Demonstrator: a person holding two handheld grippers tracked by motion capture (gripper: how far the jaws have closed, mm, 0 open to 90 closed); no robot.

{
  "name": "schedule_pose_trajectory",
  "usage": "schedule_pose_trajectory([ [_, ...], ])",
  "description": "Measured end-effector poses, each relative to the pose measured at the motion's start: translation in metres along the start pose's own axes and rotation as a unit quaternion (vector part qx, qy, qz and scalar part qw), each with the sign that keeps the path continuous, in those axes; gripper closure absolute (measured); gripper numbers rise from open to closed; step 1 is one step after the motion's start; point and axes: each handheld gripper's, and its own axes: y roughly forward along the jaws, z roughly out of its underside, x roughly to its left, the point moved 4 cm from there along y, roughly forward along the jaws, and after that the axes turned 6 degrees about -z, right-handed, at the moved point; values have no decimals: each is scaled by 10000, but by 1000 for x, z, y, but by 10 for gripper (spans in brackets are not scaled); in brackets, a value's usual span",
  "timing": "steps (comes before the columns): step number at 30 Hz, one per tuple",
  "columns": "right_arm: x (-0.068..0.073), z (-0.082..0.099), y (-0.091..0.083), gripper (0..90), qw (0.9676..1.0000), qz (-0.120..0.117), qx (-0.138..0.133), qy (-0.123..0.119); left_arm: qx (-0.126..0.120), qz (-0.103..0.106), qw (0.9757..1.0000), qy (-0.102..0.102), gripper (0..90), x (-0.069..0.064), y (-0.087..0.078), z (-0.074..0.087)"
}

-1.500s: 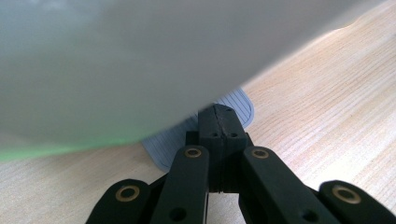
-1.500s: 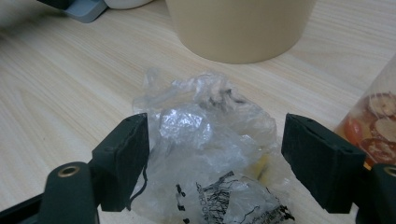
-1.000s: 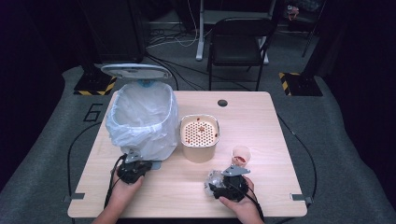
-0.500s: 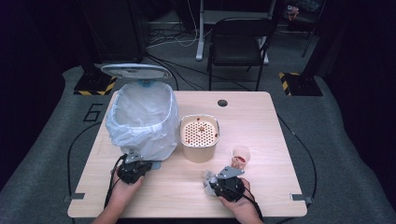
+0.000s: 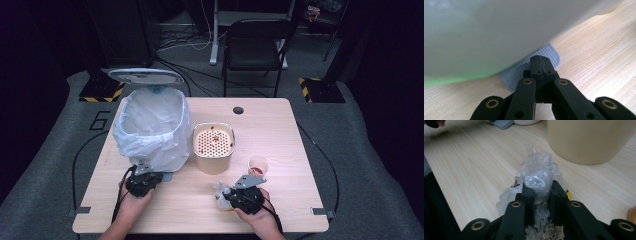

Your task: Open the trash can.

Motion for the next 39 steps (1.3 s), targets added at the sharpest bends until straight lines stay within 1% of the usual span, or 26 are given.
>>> schedule_pose_trajectory([
  [1, 0, -3, -4, 770, 10000, -36, 15, -20, -1, -2, 10000, -6, 900, 0, 0, 0],
  [2, 1, -5, -5, 770, 10000, -29, 13, 15, 0, -1, 10000, -7, 900, 0, 0, 0],
  [4, 0, -11, -9, 771, 10000, -54, -40, -42, 1, -2, 10000, -5, 900, 0, 0, 0],
  [5, 0, -11, -9, 771, 10000, -54, -40, -42, 1, -5, 10000, -3, 900, 0, 0, 0],
  [6, 2, -18, -14, 771, 9999, -64, -107, -46, 2, -5, 10000, -2, 900, 0, 0, 0],
  [10, 3, -34, -24, 770, 9995, -102, -274, -82, -5, 33, 10000, -20, 900, 0, 0, 0],
  [11, 3, -34, -24, 770, 9995, -102, -274, -82, -15, 24, 10000, -19, 900, 0, 0, 0],
  [12, 0, -43, -28, 770, 9993, -103, -344, -113, -19, 26, 10000, -21, 900, 0, 0, 0],
  [13, -1, -46, -30, 770, 9992, -88, -375, -132, 6, 17, 10000, -21, 900, 0, 0, 0],
  [15, -2, -53, -34, 770, 9989, -113, -446, -82, 4, 5, 10000, -3, 900, 0, 0, 0],
  [16, -2, -53, -34, 770, 9989, -113, -446, -82, 4, 5, 10000, -3, 900, 0, 0, 0],
  [17, -4, -62, -38, 770, 9988, -55, -459, -166, -15, 19, 10000, -17, 900, 0, 0, 0],
  [21, -4, -77, -47, 770, 9984, 15, -477, -313, -14, 26, 10000, -17, 900, 0, 0, 0],
  [23, -5, -85, -51, 770, 9981, 9, -485, -372, -11, 26, 10000, -16, 900, 0, 0, 0],
  [24, -5, -85, -51, 770, 9981, 9, -485, -372, -11, 26, 10000, -16, 900, 0, 0, 0],
  [25, -6, -92, -53, 771, 9980, 24, -490, -404, -11, 25, 10000, -13, 900, 0, 0, 0],
  [26, -6, -92, -53, 771, 9980, 24, -490, -404, -11, 25, 10000, -13, 900, 0, 0, 0],
  [27, -7, -98, -54, 770, 9978, 35, -487, -452, -13, 25, 10000, -12, 900, 0, 0, 0],
  [30, -7, -103, -54, 771, 9979, 15, -505, -415, -1, 11, 10000, -10, 900, 0, 0, 0],
  [32, -6, -110, -55, 770, 9975, 9, -509, -497, -12, 27, 10000, -37, 900, 0, 0, 0],
  [34, -5, -113, -56, 771, 9972, 13, -523, -532, -12, 26, 10000, -34, 900, 0, 0, 0],
  [35, -4, -118, -57, 771, 9968, -18, -558, -580, -12, 26, 10000, -37, 900, 0, 0, 0],
  [36, -2, -125, -61, 771, 9966, -55, -601, -563, -9, 26, 10000, -34, 900, 0, 0, 0],
  [37, -2, -125, -61, 771, 9966, -55, -601, -563, -9, 26, 10000, -34, 900, 0, 0, 0],
  [38, 0, -133, -64, 770, 9961, -45, -641, -597, -10, 26, 10000, -36, 900, 0, 0, 0],
  [39, 1, -136, -65, 770, 9959, -42, -669, -612, -10, 22, 10000, -32, 900, 0, 0, 0],
])
